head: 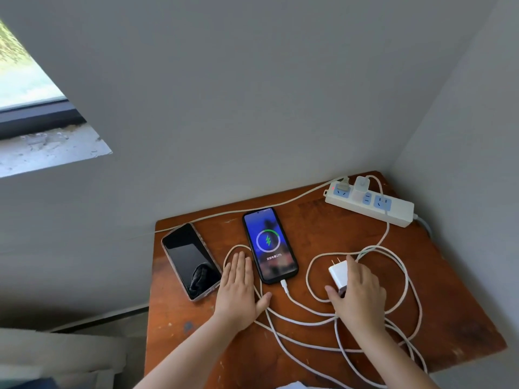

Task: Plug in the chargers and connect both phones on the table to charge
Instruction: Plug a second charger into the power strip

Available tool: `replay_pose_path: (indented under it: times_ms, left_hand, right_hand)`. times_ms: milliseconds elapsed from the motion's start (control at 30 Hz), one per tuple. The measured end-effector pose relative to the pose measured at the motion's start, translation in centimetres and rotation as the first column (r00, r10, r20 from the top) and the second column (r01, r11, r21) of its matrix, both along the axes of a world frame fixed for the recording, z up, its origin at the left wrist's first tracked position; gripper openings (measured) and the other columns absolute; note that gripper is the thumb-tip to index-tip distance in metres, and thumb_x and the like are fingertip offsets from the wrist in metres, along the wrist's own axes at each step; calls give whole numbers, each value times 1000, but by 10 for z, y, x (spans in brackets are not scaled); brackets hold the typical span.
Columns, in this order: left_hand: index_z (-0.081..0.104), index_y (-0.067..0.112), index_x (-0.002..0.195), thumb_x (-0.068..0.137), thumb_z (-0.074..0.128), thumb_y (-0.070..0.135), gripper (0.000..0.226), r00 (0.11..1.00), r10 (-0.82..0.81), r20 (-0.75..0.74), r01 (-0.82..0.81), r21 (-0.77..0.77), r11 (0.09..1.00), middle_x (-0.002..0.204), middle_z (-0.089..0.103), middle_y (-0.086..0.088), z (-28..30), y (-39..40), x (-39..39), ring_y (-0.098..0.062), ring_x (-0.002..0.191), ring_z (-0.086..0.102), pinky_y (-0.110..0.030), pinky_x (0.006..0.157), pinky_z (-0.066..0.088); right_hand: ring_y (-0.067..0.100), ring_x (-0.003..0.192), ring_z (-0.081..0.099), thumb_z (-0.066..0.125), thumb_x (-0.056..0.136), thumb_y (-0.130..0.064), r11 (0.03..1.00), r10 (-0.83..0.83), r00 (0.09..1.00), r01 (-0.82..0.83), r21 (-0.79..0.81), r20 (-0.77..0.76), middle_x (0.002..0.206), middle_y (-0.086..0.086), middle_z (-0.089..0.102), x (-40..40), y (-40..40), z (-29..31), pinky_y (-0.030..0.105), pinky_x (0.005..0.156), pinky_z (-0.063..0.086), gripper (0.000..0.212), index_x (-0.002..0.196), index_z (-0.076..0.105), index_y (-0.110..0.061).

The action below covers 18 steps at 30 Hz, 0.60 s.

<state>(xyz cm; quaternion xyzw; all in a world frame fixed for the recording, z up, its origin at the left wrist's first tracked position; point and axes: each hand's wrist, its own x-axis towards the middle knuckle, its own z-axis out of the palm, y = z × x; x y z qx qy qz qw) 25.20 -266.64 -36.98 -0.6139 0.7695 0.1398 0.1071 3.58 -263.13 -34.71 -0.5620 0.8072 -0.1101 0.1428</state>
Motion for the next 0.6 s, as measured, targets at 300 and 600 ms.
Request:
replay_pose_path:
  times_ms: [300, 600]
  left_hand:
    - [-21, 13, 137, 84, 16, 64, 82, 1000, 18, -12, -18, -5, 1000, 151, -19, -10, -9, -4, 0, -23, 138, -20, -32, 105, -16]
    - [-20, 10, 137, 85, 20, 63, 84, 997, 1, -72, 0, 23, 1000, 151, -19, -10, -7, -3, 2, -22, 137, -21, -34, 108, -13]
  right_hand:
    - [29, 103, 56, 72, 76, -28, 996, -79, 996, 80, -36, 37, 110, 17, 61, -1, -6, -9, 41, 86, 45, 55, 120, 50, -5]
    - [30, 108, 53, 72, 77, -27, 989, -138, 975, 146, -37, 174, 117, 17, 58, -3, 0, 6, 42, 92, 44, 58, 125, 47, -6]
